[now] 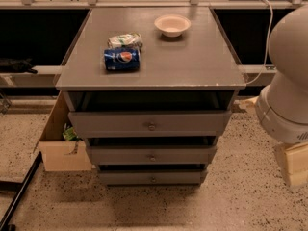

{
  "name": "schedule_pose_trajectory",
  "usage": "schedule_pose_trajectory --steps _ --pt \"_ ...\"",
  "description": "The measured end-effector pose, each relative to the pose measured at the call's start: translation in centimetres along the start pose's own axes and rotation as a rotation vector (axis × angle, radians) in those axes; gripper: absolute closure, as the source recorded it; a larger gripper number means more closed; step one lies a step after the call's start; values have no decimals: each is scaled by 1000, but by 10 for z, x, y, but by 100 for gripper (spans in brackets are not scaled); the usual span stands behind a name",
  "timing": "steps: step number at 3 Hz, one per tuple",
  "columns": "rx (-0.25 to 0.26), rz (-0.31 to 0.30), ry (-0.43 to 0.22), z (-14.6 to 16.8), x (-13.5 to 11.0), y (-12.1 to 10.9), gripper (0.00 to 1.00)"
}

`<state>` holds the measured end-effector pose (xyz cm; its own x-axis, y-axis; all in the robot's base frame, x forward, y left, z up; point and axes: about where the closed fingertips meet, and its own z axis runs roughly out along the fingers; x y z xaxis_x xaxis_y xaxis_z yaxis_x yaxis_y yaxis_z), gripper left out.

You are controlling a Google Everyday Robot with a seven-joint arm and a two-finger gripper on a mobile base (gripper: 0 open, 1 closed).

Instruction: Open middle drawer

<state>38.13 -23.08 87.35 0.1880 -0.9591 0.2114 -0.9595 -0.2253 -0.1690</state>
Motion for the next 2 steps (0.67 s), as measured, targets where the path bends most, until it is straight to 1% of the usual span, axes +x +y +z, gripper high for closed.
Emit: schedule_pose_trajectory --steps 1,2 --pt "-3 -14 -11 2 -1 2 0" --pt "-31 -2 -79 14 -12 14 0"
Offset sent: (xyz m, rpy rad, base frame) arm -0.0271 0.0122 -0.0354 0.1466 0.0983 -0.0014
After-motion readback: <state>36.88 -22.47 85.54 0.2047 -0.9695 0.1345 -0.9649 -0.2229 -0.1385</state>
